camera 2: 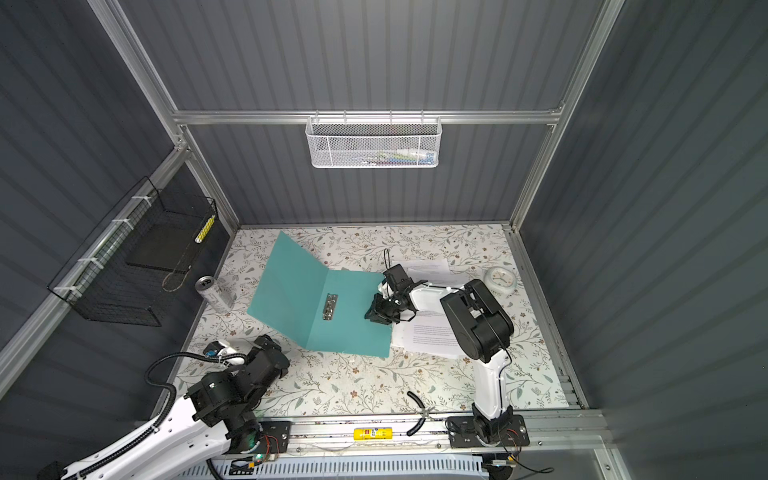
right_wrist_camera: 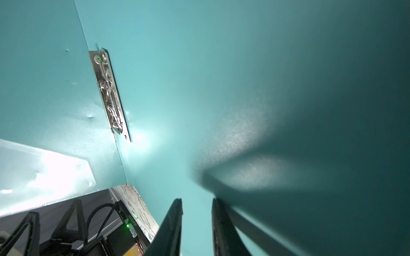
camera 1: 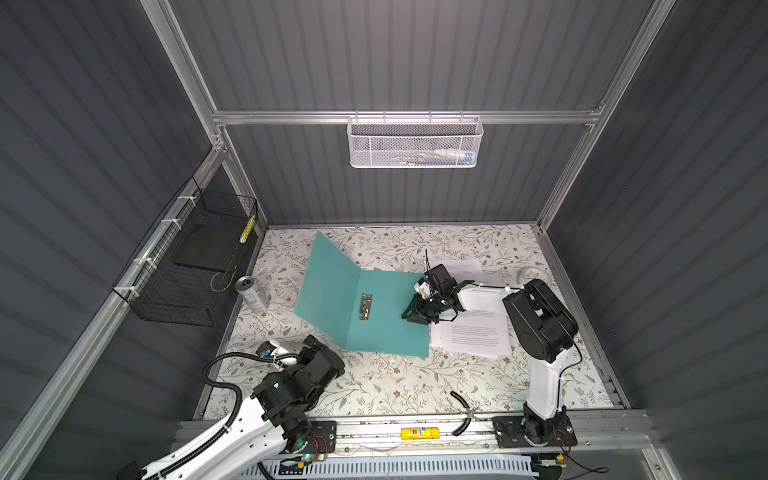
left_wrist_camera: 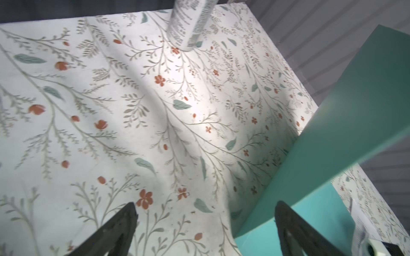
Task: Put the files into the folder
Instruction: 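Lay the opened cover flat with the right gripper while the left gripper holds the folder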
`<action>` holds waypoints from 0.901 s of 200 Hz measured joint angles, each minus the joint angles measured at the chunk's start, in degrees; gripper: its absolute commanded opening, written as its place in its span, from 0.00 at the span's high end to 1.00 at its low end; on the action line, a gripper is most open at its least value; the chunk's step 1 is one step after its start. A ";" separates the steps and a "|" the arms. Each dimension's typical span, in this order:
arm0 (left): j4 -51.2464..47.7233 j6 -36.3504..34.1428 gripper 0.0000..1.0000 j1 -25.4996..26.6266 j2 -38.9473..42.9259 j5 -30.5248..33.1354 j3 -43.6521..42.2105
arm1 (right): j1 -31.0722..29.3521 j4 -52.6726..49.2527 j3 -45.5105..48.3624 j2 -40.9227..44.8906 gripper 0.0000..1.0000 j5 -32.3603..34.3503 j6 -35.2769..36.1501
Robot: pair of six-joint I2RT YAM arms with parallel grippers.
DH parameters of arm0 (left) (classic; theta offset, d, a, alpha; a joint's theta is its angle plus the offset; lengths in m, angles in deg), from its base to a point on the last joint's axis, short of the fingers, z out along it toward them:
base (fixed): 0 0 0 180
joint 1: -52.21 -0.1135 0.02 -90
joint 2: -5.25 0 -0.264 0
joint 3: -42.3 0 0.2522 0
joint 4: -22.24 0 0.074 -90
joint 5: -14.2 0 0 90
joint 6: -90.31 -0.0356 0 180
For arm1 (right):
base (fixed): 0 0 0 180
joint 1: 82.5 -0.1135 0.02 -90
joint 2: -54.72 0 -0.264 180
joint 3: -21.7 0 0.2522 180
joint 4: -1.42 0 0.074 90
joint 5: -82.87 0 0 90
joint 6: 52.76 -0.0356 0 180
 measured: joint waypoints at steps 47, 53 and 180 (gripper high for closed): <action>-3.21 -7.06 0.01 -0.15 -7.48 -0.22 10.82 | 0.00 -5.16 -2.99 0.02 0.66 1.60 1.81; -3.63 -8.59 0.01 -0.15 -9.40 -0.26 13.49 | 0.00 -5.95 -3.67 0.04 0.62 1.81 2.16; 36.72 -44.35 0.22 -4.37 -35.39 -14.82 18.80 | 0.00 -12.48 -11.50 7.19 0.46 -2.25 8.50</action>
